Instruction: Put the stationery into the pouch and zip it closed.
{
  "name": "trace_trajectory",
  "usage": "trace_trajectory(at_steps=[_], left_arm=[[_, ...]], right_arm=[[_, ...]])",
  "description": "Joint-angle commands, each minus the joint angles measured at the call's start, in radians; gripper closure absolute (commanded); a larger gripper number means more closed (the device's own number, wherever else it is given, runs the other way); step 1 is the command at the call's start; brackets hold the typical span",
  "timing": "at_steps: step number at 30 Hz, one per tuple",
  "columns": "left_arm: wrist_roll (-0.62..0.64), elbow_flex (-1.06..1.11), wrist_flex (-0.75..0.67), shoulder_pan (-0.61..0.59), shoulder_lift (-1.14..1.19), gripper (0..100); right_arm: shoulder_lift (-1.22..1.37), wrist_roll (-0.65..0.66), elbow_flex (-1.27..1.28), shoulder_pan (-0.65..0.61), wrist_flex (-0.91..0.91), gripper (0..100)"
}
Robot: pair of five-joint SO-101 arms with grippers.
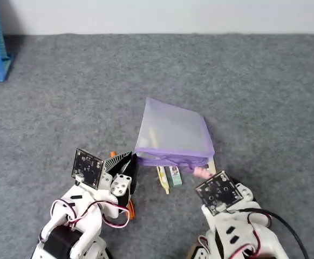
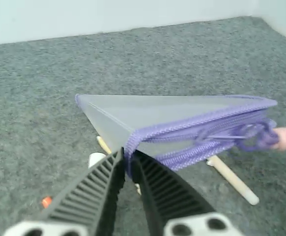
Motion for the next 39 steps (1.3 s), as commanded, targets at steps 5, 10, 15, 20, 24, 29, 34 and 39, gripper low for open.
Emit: trace_trajectory(at_steps=[5,10,15,20,24,29,34,39], left_arm=[[0.002,-0.007,-0.021,-0.044,-0.008,99],[0.0,-0.005,-0.017,-0.054,-0.008,99],[0.0,-0.005,-0.017,-0.049,-0.008,99],[-0.002,-0.004,-0.015,-0.054,-0.008,99],[-0.003,0.022,-0.018,-0.054,-0.008,99],[-0.003,0.025,-0.017,-0.054,-0.008,99],[-0.003,0.025,-0.017,-0.054,-0.008,99],[-0.003,0.022,-0.021,-0.048,-0.008,99]], right_arm=[[-0.002,0.094,-0.005,0.237,-0.051,99.1],[-0.002,0.132,-0.005,0.338,-0.085,99.1],[-0.002,0.14,-0.011,0.367,-0.087,99.1],[-0.002,0.14,-0.012,0.372,-0.09,99.1],[-0.002,0.14,-0.012,0.375,-0.09,99.1],[-0.002,0.17,-0.015,0.473,-0.104,99.1],[-0.002,0.203,-0.015,0.542,-0.116,99.1],[-0.002,0.196,-0.017,0.535,-0.113,99.1]])
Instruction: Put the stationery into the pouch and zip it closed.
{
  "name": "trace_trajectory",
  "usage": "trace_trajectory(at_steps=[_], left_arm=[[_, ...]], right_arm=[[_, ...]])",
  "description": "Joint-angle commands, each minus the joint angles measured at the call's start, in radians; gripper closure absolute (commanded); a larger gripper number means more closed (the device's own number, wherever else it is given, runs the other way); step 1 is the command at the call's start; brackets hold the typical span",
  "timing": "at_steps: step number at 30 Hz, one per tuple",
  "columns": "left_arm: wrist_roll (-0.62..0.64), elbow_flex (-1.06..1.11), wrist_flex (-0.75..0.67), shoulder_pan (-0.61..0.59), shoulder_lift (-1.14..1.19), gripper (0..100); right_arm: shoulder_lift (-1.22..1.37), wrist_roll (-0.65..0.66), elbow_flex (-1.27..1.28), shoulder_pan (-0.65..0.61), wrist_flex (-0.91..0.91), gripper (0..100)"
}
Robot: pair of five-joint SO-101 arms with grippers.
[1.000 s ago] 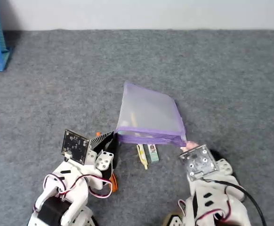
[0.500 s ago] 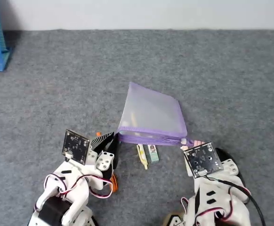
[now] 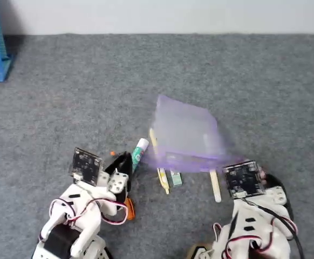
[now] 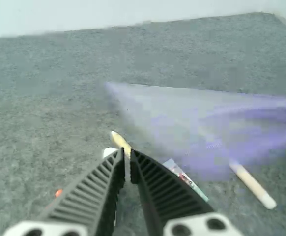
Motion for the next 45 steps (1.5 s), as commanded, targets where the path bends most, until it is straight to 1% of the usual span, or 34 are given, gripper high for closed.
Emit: trace_trajectory(at_steps=[1,3,5,10,14,18,20,22,25,27,30,35,40,42,45], left_arm=[[-0.005,-0.01,-0.021,-0.008,-0.006,99],[-0.005,-0.01,-0.021,-0.006,-0.006,98],[-0.014,-0.007,-0.021,0.017,-0.006,97],[-0.026,-0.005,-0.012,0.078,-0.006,84],[-0.026,-0.007,0.017,0.144,-0.006,76],[-0.002,-0.013,0.021,0.169,-0.008,75],[-0.002,-0.03,0.023,0.172,-0.008,75],[-0.002,-0.053,0.032,0.172,-0.008,75],[0.0,-0.11,0.095,0.176,-0.008,75],[0.0,-0.136,0.132,0.196,-0.008,75],[-0.003,-0.136,0.147,0.219,-0.008,75],[-0.005,-0.125,0.149,0.222,-0.008,75],[-0.005,-0.117,0.144,0.222,-0.006,75],[-0.005,-0.09,0.121,0.222,-0.006,75],[-0.006,-0.013,0.058,0.213,-0.006,75]], right_arm=[[0.001,0.003,-0.023,-0.004,-0.027,99.1],[0.001,-0.005,-0.023,-0.054,-0.021,99.1],[0.001,-0.06,-0.026,-0.11,-0.021,99.1],[0.001,-0.176,-0.11,-0.246,-0.019,99.1],[0.001,-0.249,-0.143,-0.41,-0.021,99.1],[0.001,-0.319,-0.143,-0.553,-0.041,99.1],[0.001,-0.359,-0.143,-0.595,-0.071,99.1],[0.001,-0.39,-0.143,-0.621,-0.11,99.1],[0.002,-0.416,-0.141,-0.642,-0.165,99.1],[0.002,-0.416,-0.141,-0.647,-0.186,99.1],[0.002,-0.416,-0.141,-0.648,-0.205,99.1],[0.002,-0.417,-0.137,-0.648,-0.245,99.1],[0.002,-0.477,-0.138,-0.648,-0.262,99.1],[0.002,-0.491,-0.141,-0.653,-0.262,99.1],[0.002,-0.508,-0.141,-0.699,-0.255,99.1]])
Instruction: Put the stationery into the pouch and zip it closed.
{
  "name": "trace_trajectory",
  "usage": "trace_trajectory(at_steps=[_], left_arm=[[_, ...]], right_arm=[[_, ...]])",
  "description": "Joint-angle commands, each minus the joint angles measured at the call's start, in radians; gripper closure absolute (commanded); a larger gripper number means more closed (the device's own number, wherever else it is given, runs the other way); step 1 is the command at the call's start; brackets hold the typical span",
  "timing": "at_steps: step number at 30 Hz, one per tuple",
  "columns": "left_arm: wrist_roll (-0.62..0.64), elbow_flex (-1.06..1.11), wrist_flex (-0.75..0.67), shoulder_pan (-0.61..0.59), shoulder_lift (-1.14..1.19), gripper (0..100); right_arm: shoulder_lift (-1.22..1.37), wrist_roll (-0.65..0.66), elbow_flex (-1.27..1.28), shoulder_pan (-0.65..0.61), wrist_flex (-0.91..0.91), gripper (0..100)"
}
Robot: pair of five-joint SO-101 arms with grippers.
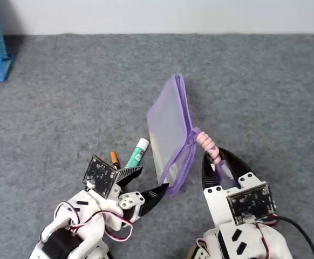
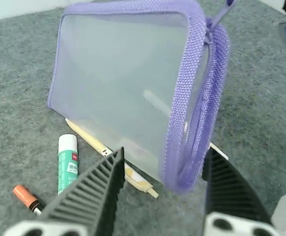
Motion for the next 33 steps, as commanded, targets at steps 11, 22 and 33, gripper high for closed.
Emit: trace_trajectory(at_steps=[11,22,33], left_arm=[[-0.031,0.139,-0.144,-0.138,-0.003,75],[-0.029,0.16,-0.164,-0.166,-0.002,75],[-0.112,0.197,-0.166,-0.087,-0.003,99]], right_arm=[[0.001,-0.038,-0.158,-0.051,0.008,99.1],[-0.001,-0.098,-0.23,-0.059,0.077,99.1],[-0.001,-0.126,-0.23,-0.053,0.124,98.7]])
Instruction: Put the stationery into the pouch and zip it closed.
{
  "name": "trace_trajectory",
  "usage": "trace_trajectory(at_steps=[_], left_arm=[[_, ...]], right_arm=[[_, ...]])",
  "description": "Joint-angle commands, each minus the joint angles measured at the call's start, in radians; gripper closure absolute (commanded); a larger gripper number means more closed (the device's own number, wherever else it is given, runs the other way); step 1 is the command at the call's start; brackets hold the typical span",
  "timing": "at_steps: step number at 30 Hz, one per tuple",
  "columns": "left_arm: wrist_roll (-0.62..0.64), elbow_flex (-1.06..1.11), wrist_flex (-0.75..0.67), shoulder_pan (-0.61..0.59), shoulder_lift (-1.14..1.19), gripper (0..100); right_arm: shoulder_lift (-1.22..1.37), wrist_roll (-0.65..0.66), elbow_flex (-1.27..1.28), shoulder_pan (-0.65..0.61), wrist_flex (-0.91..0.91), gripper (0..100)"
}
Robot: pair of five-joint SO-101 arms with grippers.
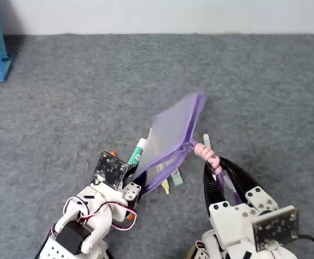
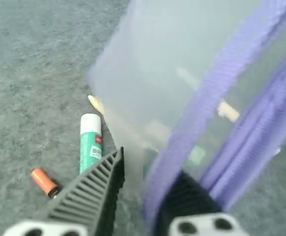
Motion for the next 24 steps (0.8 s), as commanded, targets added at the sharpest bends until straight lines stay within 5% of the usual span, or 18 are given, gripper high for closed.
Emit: trace_trajectory(at_steps=[1,5,10,24], left_arm=[[-0.037,-0.019,-0.023,0.012,-0.006,99],[-0.037,-0.082,-0.017,0.006,-0.006,99],[-0.038,-0.2,-0.023,-0.166,-0.006,99],[-0.058,-0.406,-0.018,-0.442,-0.006,99]], right_arm=[[0.001,-0.006,-0.058,0.007,0.024,98.6],[0.001,-0.006,-0.058,0.008,0.082,90.4],[0.001,-0.006,-0.058,0.079,0.171,71.3],[0.004,0.002,0.118,0.274,0.154,70.0]])
